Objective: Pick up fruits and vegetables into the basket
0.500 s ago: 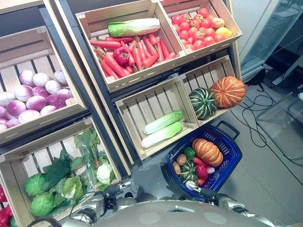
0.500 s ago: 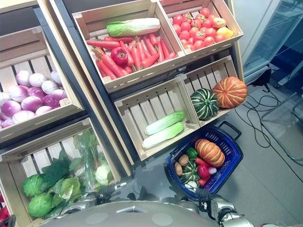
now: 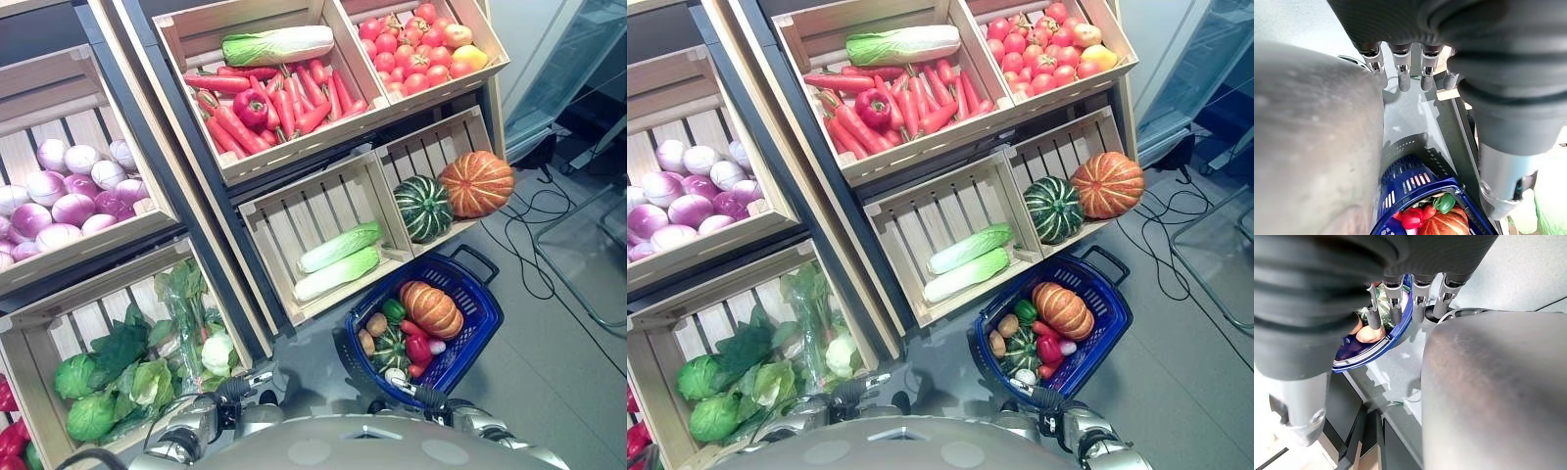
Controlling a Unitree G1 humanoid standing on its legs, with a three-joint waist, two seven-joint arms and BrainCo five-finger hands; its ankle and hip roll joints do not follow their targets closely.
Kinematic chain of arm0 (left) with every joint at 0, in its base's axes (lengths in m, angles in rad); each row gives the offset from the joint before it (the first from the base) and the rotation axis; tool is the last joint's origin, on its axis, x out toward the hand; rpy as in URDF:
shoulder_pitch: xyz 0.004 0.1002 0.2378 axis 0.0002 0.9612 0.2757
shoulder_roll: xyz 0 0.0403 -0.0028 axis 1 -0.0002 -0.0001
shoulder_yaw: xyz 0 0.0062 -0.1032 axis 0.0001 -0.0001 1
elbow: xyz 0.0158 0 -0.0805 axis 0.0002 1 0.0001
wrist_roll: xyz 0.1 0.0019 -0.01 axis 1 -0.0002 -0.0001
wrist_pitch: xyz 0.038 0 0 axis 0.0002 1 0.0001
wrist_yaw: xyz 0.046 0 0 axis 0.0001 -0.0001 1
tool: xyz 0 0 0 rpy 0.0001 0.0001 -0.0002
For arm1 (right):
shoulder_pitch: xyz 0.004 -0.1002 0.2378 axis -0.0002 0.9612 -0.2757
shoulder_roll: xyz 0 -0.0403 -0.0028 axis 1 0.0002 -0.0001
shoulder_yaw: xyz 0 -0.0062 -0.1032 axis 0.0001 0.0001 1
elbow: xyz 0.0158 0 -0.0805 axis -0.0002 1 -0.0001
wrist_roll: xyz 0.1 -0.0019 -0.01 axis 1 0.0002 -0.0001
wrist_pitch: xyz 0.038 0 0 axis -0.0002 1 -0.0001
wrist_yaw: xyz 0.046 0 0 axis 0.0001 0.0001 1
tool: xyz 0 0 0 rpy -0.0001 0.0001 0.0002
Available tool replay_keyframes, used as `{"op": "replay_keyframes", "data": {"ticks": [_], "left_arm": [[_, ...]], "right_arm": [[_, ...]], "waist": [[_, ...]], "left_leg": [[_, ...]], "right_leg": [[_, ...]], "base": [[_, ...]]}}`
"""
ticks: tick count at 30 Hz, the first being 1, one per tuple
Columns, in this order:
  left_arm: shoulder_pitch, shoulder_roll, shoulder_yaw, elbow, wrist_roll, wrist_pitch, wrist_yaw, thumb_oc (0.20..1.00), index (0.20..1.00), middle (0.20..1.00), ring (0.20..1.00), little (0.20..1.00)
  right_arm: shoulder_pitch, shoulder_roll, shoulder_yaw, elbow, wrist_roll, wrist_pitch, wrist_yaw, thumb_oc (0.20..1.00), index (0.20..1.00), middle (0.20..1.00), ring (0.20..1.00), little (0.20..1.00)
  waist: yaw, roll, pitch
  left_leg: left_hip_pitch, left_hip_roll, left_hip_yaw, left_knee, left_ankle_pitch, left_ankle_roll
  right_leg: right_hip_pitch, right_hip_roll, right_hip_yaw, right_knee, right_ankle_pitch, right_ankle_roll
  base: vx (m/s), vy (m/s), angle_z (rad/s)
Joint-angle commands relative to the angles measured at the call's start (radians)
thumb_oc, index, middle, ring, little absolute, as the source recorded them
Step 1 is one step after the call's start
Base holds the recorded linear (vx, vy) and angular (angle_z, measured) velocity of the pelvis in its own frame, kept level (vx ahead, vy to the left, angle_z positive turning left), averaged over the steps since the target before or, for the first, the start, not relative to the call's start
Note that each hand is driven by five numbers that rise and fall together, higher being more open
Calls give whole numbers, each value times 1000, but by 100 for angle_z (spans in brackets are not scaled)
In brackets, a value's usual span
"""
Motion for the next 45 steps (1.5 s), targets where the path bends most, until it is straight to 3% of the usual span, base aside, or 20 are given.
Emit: {"op": "replay_keyframes", "data": {"ticks": [1,6,8,10,17,23,25,32,34,38,45], "left_arm": [[-48,7,-27,-12,11,-85,-23,1000,1000,1000,1000,1000],[-49,33,-33,-115,-31,-170,-18,1000,1000,1000,1000,1000],[-44,30,-35,-155,-47,-254,4,1000,1000,1000,1000,1000],[-43,23,-35,-174,-81,-309,9,1000,1000,1000,1000,1000],[38,93,-5,-495,-161,-370,14,1000,1000,1000,1000,1000],[23,146,6,-669,-207,-465,38,1000,1000,1000,1000,1000],[-4,154,-6,-691,-163,-510,99,1000,1000,1000,1000,1000],[-179,189,-83,-742,-35,-598,340,1000,1000,1000,1000,1000],[-225,187,-102,-741,-47,-582,347,1000,1000,1000,1000,1000],[-380,185,-139,-717,25,-565,507,1000,1000,1000,1000,1000],[-579,224,-123,-660,53,-485,649,1000,1000,1000,1000,1000]], "right_arm": [[-44,19,33,27,25,-63,-15,1000,1000,1000,1000,1000],[-50,-5,30,-38,42,-195,-29,1000,1000,1000,1000,1000],[-59,-10,35,-69,62,-325,-49,1000,1000,1000,1000,1000],[-62,-9,32,-95,73,-386,-71,1000,1000,1000,1000,1000],[34,-52,29,-562,129,-337,-193,1000,1000,1000,1000,1000],[53,-80,18,-739,110,-440,-305,1000,1000,1000,1000,1000],[36,-92,17,-763,68,-472,-372,1000,1000,1000,1000,1000],[-99,-145,68,-860,3,-494,-575,1000,1000,1000,1000,1000],[-135,-153,82,-864,1,-492,-606,1000,1000,1000,1000,1000],[-236,-165,126,-879,-63,-436,-697,1000,1000,1000,1000,1000],[-272,-221,132,-930,-94,-342,-683,1000,1000,1000,1000,1000]], "waist": [[0,-26,33],[-1,-25,42],[0,-24,39],[-3,-19,38],[-19,-37,66],[-38,-29,119],[-46,-20,135],[-69,10,239],[-73,14,264],[-105,22,329],[-178,42,388]], "left_leg": [[25,-46,31,43,-140,63],[18,-41,23,49,-142,63],[13,-38,18,60,-143,62],[11,-42,12,72,-151,69],[-13,-32,8,146,-182,78],[-70,-16,-2,216,-189,75],[-89,-14,-7,227,-185,73],[-220,-19,-15,307,-167,62],[-261,-20,-16,343,-169,59],[-384,-16,-3,434,-166,52],[-498,-10,31,500,-161,49]], "right_leg": [[-24,-38,4,65,-29,32],[-32,-42,12,73,-32,32],[-36,-39,19,82,-34,28],[-36,-42,24,88,-39,24],[-59,-50,43,150,-66,14],[-134,-52,50,246,-95,-1],[-164,-50,54,283,-107,-5],[-318,-59,76,418,-143,-21],[-364,-61,83,463,-156,-26],[-513,-60,108,581,-174,-40],[-669,-36,166,684,-199,-56]], "base": [[0,0,0],[29,-11,0],[107,-13,-1],[104,22,-1],[46,-47,-1],[19,-36,0],[23,-8,-7],[-87,-18,1],[-101,-22,-5],[-74,-34,-2],[-43,40,-15]]}}
